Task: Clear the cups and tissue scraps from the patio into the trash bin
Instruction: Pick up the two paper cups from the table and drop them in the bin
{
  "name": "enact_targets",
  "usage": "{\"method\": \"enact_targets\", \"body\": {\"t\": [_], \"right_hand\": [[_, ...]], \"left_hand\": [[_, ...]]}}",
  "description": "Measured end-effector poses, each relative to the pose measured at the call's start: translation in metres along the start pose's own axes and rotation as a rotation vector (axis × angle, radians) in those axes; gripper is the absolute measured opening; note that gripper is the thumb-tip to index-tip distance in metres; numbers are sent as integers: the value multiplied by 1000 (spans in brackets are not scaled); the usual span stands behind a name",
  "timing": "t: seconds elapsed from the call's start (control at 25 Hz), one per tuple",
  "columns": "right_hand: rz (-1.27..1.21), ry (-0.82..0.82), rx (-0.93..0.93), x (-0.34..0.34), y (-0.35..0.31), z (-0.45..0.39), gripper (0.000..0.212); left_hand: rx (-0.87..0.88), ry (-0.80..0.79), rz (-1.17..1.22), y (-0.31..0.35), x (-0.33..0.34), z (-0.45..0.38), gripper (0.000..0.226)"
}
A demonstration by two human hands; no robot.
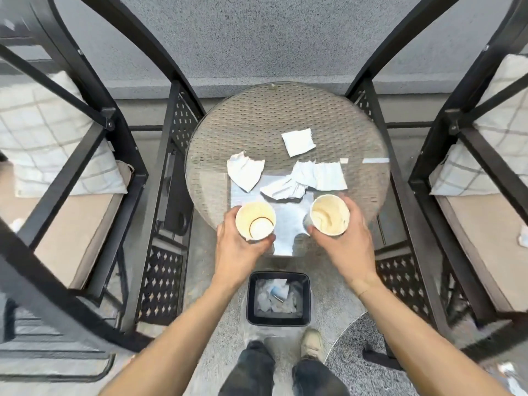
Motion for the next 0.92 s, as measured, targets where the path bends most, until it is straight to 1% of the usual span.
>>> {"method": "enact_targets", "body": {"t": [0.16, 0.32, 0.48, 0.6, 0.76, 0.92], "right_hand": [[20, -71, 27, 25, 48, 42, 79], [80, -129, 83, 58, 105, 60, 77], [241, -167, 174, 101, 174, 57, 81], [340, -225, 251, 148, 232, 44, 83], [469, -281, 277, 207, 300, 16, 87], [587, -332, 301, 244, 355, 3, 87]], "left_hand": [[-113, -30, 44, -37, 18, 72, 79], [-211, -67, 36, -83, 46, 110, 77], [-302, -134, -35, -145, 78, 125, 77], [-364, -174, -87, -202, 109, 129, 80], [-439, -261, -158, -280, 155, 132, 77], [-463, -298, -206, -333, 184, 134, 77]]}}
Point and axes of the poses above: each hand's wrist, its own z-axis away from the middle knuckle, its own x-axis out of the palm, y = z × x, the point moved 9 cm from there along -z, towards the middle knuckle, and after that the axes turned 14 degrees about x, right-handed, at the moved point
